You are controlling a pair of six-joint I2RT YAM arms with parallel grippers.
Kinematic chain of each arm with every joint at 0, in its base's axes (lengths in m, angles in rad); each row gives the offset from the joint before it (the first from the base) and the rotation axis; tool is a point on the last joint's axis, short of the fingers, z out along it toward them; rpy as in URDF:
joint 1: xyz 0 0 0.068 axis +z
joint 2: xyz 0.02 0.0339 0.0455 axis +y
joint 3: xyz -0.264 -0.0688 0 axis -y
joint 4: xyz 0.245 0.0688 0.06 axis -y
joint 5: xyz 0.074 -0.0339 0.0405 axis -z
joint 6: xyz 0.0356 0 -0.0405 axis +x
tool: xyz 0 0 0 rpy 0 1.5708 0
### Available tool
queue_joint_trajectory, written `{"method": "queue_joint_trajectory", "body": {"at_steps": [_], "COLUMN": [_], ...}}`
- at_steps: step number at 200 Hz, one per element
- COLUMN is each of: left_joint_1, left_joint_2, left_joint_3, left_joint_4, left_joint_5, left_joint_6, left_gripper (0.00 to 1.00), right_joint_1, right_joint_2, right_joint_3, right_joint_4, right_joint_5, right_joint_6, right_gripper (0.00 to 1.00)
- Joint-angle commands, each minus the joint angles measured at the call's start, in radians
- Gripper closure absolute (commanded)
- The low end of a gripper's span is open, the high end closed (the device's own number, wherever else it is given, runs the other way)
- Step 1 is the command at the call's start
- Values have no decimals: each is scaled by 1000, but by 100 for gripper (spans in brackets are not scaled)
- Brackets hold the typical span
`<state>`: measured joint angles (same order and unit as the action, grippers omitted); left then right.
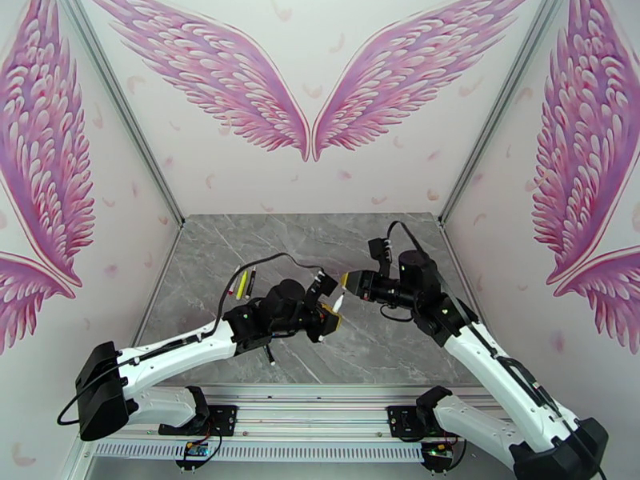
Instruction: Open the pen caps
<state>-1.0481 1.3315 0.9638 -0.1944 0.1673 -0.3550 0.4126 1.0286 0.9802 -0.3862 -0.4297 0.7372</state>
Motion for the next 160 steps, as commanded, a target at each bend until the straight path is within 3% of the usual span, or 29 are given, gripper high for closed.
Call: {"method": "queue_joint_trajectory", "body": {"at_steps": [1,34,65,98,160], "left_joint_1": [-39,-29,5,77,142], "left_joint_2": [40,30,-39,-106,-244], "left_joint_3": [41,-5,-62,-135,-231], "left_joint_4": [-133,-59,-1,34,10], "left_joint_5": [-144,-78,-69,-60,-86], "left_joint_6": [65,23,-35,-110,-137], "left_gripper": [100,100,100,100,100], "right_joint_1": [-14,-27,-77,-125,-240], "right_joint_2": [36,55,97,181,405], "right_joint_3": [53,60,73,122,175], "right_joint_4": [-82,-68,-168,-350,-439], "right_joint_5": [160,112,25,108,179], "right_joint_6": [16,-46,-218,-393,-576], "right_gripper": [90,88,83,82,82]}}
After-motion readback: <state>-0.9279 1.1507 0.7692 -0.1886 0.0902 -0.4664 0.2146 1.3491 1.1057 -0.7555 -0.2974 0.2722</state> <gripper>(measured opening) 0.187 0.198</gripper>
